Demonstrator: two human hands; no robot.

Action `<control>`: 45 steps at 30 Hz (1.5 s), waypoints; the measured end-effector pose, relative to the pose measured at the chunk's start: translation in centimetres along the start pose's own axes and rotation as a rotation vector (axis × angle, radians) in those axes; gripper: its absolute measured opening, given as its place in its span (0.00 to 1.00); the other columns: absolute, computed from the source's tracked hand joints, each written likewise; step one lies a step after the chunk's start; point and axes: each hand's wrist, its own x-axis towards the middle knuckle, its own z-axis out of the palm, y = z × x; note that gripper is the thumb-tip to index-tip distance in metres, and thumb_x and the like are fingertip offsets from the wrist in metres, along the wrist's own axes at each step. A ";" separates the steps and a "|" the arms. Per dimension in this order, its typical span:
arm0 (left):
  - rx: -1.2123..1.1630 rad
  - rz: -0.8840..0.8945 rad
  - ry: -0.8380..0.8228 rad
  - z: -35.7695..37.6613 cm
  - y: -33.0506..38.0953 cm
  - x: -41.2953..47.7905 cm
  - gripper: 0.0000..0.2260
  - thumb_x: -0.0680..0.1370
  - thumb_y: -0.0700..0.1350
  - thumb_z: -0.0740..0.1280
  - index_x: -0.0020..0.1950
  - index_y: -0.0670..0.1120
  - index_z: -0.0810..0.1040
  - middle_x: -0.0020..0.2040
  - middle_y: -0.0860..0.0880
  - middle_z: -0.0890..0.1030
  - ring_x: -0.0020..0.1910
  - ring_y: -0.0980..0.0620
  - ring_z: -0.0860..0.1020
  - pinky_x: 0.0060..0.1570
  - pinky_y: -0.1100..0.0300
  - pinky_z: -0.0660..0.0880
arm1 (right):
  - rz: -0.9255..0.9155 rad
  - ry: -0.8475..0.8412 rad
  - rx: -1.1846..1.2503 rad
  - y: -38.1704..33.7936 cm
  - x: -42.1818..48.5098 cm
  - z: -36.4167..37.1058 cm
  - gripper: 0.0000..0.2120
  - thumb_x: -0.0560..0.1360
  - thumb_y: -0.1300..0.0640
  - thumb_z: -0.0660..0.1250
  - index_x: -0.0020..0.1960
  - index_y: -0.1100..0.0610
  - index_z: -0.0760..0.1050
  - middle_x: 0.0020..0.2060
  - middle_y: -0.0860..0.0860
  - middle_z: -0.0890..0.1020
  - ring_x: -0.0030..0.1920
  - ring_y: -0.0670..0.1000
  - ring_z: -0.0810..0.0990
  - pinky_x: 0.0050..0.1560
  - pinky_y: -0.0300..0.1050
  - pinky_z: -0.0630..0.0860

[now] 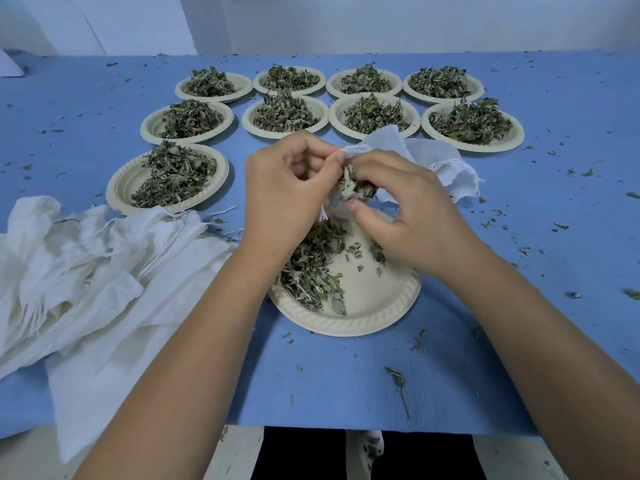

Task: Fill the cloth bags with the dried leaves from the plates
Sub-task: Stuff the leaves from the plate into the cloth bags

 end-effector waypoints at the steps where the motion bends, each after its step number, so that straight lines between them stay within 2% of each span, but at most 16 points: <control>1: 0.004 -0.006 0.020 -0.1 -0.1 0.1 0.06 0.76 0.39 0.71 0.40 0.46 0.80 0.28 0.51 0.78 0.24 0.56 0.75 0.29 0.61 0.73 | -0.004 -0.041 0.011 0.1 0.0 -0.1 0.16 0.72 0.62 0.68 0.60 0.61 0.75 0.55 0.52 0.77 0.57 0.46 0.74 0.61 0.34 0.68; 4: 0.029 -0.007 0.051 -0.2 -0.2 0.2 0.06 0.76 0.38 0.71 0.40 0.48 0.80 0.29 0.47 0.79 0.25 0.55 0.76 0.29 0.61 0.75 | 0.003 0.002 0.058 0.2 0.1 -0.3 0.19 0.72 0.67 0.69 0.62 0.62 0.72 0.55 0.51 0.72 0.56 0.45 0.74 0.59 0.34 0.71; 9: 0.027 -0.012 0.037 0.1 -0.2 0.1 0.07 0.76 0.38 0.70 0.40 0.47 0.80 0.28 0.53 0.78 0.24 0.56 0.75 0.29 0.62 0.73 | -0.041 0.222 0.147 0.0 0.1 -0.7 0.04 0.72 0.71 0.69 0.46 0.65 0.78 0.43 0.57 0.78 0.44 0.50 0.80 0.46 0.36 0.79; 12: 0.015 -0.001 -0.004 0.2 -0.1 -0.1 0.05 0.76 0.38 0.71 0.40 0.45 0.80 0.28 0.52 0.79 0.24 0.57 0.75 0.30 0.64 0.72 | -0.073 0.262 0.049 0.0 0.0 -0.4 0.02 0.71 0.70 0.71 0.43 0.65 0.81 0.40 0.57 0.81 0.40 0.51 0.80 0.42 0.38 0.78; 14: 0.010 0.015 -0.042 0.4 0.0 -0.3 0.04 0.76 0.38 0.71 0.41 0.44 0.81 0.29 0.51 0.79 0.25 0.58 0.75 0.31 0.65 0.73 | -0.086 0.222 -0.094 0.1 -0.1 0.0 0.04 0.69 0.71 0.70 0.42 0.65 0.82 0.39 0.56 0.83 0.39 0.54 0.80 0.40 0.46 0.78; 17: 0.009 0.009 -0.053 0.5 0.1 -0.4 0.04 0.76 0.38 0.71 0.41 0.44 0.81 0.29 0.50 0.79 0.25 0.57 0.76 0.30 0.64 0.73 | -0.052 0.142 -0.161 0.2 0.0 0.1 0.07 0.69 0.70 0.68 0.44 0.64 0.82 0.40 0.53 0.84 0.44 0.55 0.77 0.44 0.51 0.76; 20: -0.013 -0.007 0.015 0.2 0.0 -0.1 0.05 0.76 0.38 0.70 0.41 0.44 0.81 0.28 0.51 0.79 0.23 0.57 0.75 0.29 0.65 0.72 | -0.020 0.280 -0.111 -0.1 0.1 -0.6 0.09 0.72 0.65 0.63 0.47 0.61 0.82 0.43 0.48 0.82 0.49 0.51 0.73 0.54 0.47 0.68; 22: -0.022 -0.018 0.055 0.1 -0.1 0.0 0.04 0.76 0.38 0.70 0.41 0.42 0.81 0.28 0.49 0.79 0.24 0.56 0.75 0.29 0.64 0.73 | -0.085 0.340 -0.108 -0.5 0.0 -1.1 0.11 0.73 0.60 0.59 0.45 0.59 0.81 0.43 0.45 0.81 0.53 0.48 0.72 0.58 0.49 0.62; 25: -0.037 -0.022 0.046 0.2 0.0 0.0 0.04 0.76 0.37 0.70 0.41 0.43 0.81 0.30 0.48 0.80 0.25 0.56 0.77 0.29 0.64 0.73 | -0.188 0.258 -0.115 -0.8 -0.4 -0.9 0.16 0.77 0.54 0.56 0.44 0.57 0.82 0.44 0.44 0.83 0.60 0.52 0.73 0.62 0.55 0.58; 29: -0.081 0.012 -0.029 0.0 0.3 -0.1 0.07 0.76 0.37 0.71 0.40 0.47 0.80 0.28 0.53 0.79 0.24 0.58 0.76 0.28 0.67 0.71 | -0.097 0.102 -0.179 -0.5 -0.3 -0.3 0.19 0.79 0.49 0.52 0.45 0.53 0.81 0.44 0.42 0.83 0.67 0.51 0.69 0.67 0.51 0.51; 32: -0.063 0.032 -0.085 0.2 0.6 -0.3 0.07 0.75 0.36 0.70 0.41 0.47 0.80 0.29 0.56 0.80 0.27 0.60 0.77 0.29 0.69 0.71 | -0.026 -0.091 -0.237 -0.2 -0.3 0.2 0.21 0.79 0.45 0.49 0.47 0.50 0.80 0.48 0.41 0.81 0.71 0.49 0.64 0.71 0.59 0.49; 34: -0.051 0.020 -0.093 0.3 0.6 -0.4 0.06 0.75 0.36 0.70 0.41 0.46 0.81 0.29 0.56 0.80 0.27 0.60 0.77 0.30 0.69 0.72 | -0.015 -0.137 -0.247 -0.2 -0.4 0.2 0.19 0.77 0.43 0.53 0.46 0.52 0.79 0.48 0.41 0.81 0.72 0.51 0.63 0.70 0.62 0.48; 37: -0.041 -0.009 0.011 0.1 0.3 -0.2 0.06 0.76 0.37 0.70 0.40 0.46 0.80 0.28 0.52 0.79 0.24 0.57 0.76 0.28 0.65 0.73 | -0.092 0.138 -0.257 -0.2 -0.2 -0.9 0.12 0.75 0.49 0.62 0.44 0.53 0.82 0.45 0.41 0.83 0.67 0.51 0.69 0.67 0.60 0.53; 39: -0.027 -0.017 0.072 0.0 0.2 0.0 0.07 0.76 0.37 0.70 0.40 0.47 0.80 0.28 0.51 0.79 0.24 0.54 0.76 0.28 0.63 0.74 | -0.141 0.332 -0.267 0.1 -0.2 -1.7 0.14 0.77 0.52 0.61 0.42 0.55 0.83 0.42 0.43 0.83 0.63 0.50 0.71 0.64 0.57 0.55; 40: -0.036 -0.015 0.076 0.0 0.2 0.1 0.07 0.76 0.37 0.71 0.40 0.47 0.80 0.28 0.51 0.79 0.24 0.54 0.76 0.28 0.63 0.74 | -0.145 0.335 -0.268 0.0 -0.2 -1.8 0.15 0.77 0.52 0.59 0.42 0.55 0.82 0.41 0.42 0.83 0.63 0.49 0.71 0.65 0.57 0.54; 45: -0.071 0.040 -0.102 0.2 0.7 -0.4 0.07 0.75 0.37 0.70 0.40 0.48 0.80 0.29 0.56 0.80 0.27 0.59 0.78 0.30 0.68 0.72 | -0.007 -0.257 -0.352 -0.6 -0.3 0.1 0.31 0.76 0.40 0.41 0.52 0.51 0.80 0.55 0.41 0.80 0.73 0.46 0.57 0.72 0.57 0.43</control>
